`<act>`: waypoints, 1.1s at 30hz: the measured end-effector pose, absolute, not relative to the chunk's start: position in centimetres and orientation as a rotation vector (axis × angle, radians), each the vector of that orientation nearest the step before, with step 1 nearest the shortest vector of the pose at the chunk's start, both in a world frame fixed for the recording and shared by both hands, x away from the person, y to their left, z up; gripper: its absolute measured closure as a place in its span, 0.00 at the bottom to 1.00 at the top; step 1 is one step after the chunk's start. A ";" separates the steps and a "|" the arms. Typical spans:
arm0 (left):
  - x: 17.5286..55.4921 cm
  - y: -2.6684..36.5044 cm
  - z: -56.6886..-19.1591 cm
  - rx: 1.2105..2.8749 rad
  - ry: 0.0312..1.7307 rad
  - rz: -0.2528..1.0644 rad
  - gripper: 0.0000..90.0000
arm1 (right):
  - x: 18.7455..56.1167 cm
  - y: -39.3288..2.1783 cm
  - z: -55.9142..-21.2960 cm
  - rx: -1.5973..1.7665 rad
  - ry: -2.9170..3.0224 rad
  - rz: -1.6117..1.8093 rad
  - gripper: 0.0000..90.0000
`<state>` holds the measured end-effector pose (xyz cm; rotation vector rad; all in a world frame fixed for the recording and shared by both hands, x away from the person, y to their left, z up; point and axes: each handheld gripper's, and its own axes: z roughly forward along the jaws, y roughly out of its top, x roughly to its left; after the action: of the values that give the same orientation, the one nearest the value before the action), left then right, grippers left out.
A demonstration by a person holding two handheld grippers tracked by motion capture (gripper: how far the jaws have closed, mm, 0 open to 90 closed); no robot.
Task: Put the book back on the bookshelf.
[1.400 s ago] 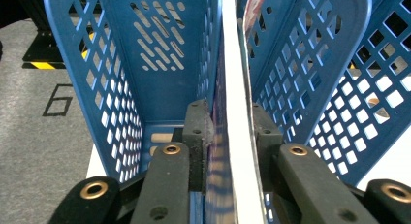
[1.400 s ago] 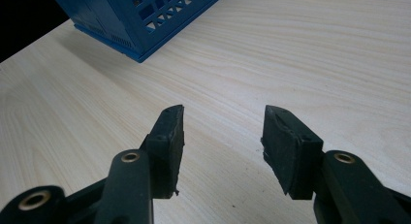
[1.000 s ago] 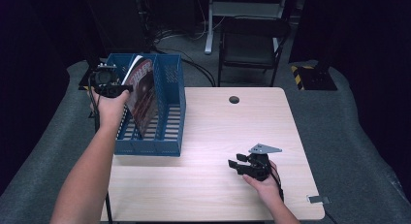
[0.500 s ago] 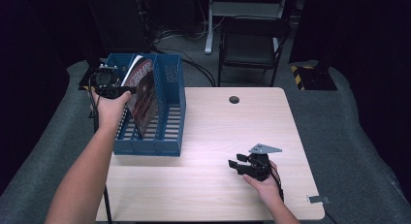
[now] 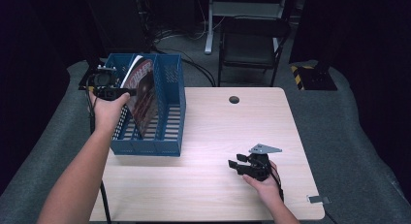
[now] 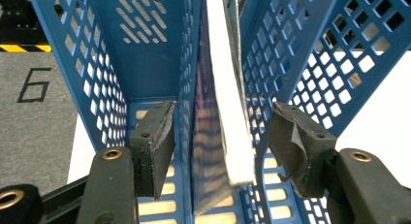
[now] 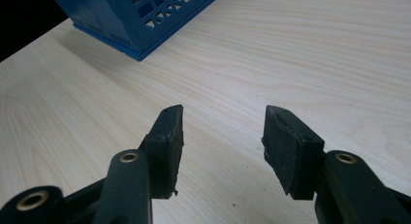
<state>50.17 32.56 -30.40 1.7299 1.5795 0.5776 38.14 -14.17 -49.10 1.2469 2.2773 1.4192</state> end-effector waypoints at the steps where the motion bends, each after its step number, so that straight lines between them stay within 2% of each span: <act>1: 50.1 32.6 -30.3 1.719 1.577 0.578 0.47 | 38.1 -14.1 -49.1 1.251 2.275 1.423 0.55; 18: 48.3 33.1 -29.3 1.737 1.517 0.566 0.45 | 38.4 -14.1 -49.5 1.256 2.292 1.409 0.54; 33: 46.7 33.1 -26.5 1.780 1.423 0.533 0.45 | 38.4 -14.3 -49.6 1.263 2.286 1.406 0.54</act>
<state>46.70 33.10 -26.53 1.7800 1.4227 0.5334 38.37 -14.32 -49.58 1.2630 2.2859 1.4057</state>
